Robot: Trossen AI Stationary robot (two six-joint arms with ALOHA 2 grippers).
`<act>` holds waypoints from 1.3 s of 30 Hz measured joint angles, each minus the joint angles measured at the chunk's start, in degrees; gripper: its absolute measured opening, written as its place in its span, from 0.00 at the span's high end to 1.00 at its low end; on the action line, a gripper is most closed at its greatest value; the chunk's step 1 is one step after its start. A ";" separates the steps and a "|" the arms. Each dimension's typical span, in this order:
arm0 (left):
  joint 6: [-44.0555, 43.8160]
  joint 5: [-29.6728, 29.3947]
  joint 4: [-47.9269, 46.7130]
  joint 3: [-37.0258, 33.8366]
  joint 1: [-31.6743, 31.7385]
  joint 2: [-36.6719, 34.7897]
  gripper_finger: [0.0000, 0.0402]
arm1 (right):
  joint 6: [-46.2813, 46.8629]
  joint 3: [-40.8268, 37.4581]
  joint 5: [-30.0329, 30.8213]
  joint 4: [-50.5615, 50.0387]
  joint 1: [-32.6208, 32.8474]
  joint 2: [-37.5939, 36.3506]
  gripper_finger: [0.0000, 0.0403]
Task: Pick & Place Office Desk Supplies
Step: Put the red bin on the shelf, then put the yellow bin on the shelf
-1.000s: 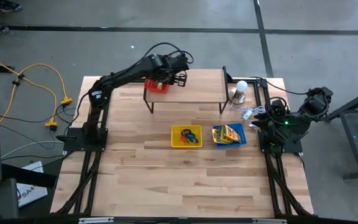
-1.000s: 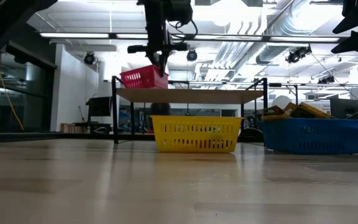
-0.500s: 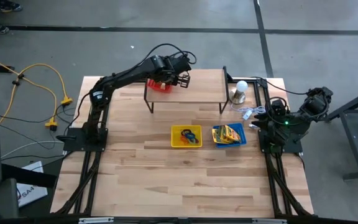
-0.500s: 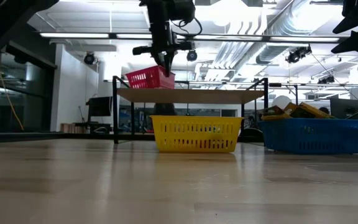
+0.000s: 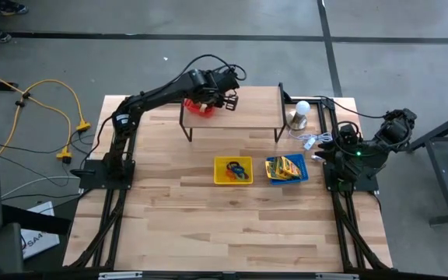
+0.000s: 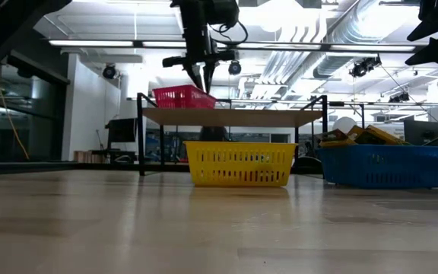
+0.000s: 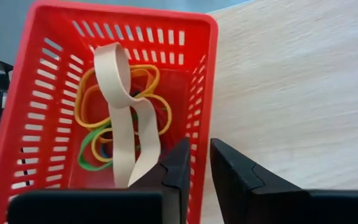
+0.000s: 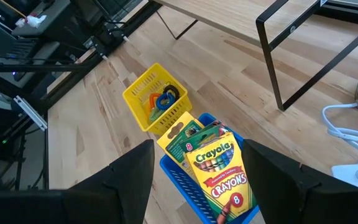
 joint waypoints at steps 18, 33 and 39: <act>1.31 -3.21 1.61 0.08 -1.48 -0.71 0.84 | 0.00 0.00 0.00 0.00 -0.01 0.00 0.43; 10.61 -3.52 4.82 0.20 -3.38 -4.87 0.84 | 0.00 0.00 0.00 -0.02 -0.01 0.02 0.43; 23.94 -4.33 5.02 0.24 -7.90 -5.16 0.84 | 0.00 0.00 -0.01 -0.01 0.00 0.00 0.43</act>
